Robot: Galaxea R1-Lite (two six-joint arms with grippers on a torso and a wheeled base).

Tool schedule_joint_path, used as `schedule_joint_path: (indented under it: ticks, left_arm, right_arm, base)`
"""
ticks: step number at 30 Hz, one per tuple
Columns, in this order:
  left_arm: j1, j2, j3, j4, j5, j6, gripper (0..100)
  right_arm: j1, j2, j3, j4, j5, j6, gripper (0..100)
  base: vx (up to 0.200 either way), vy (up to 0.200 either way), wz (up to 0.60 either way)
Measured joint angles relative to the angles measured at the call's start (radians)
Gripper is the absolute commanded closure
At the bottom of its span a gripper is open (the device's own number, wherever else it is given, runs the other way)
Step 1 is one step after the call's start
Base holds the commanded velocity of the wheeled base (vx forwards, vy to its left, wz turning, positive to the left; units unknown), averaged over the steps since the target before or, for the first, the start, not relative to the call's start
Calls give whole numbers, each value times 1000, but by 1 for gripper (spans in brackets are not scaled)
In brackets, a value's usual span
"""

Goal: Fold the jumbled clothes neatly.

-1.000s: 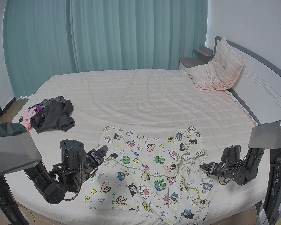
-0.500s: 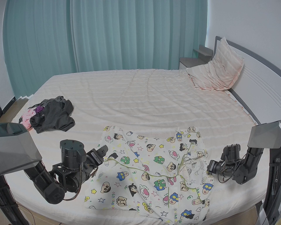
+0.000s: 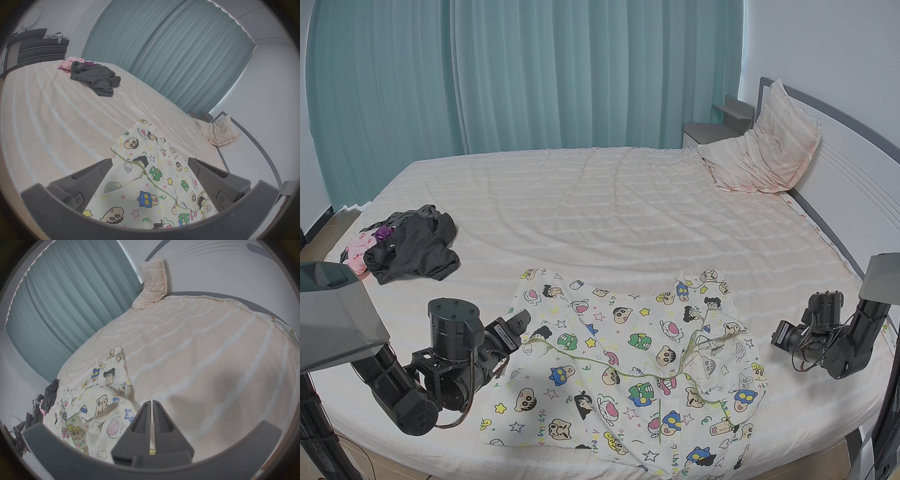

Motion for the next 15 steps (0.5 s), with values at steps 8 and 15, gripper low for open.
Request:
schedule_joint_path:
  ticks: [8,15]
  left_arm:
    - [0,0,0,0,0,0,0]
    - [-1,0,0,0,8,0,0]
  right_arm:
    - [-61,-10,6,1,44,-5,0]
    - [-46,-7,22,-8,175,-5,0]
  base:
    - [0,0,0]
    - [0,0,0]
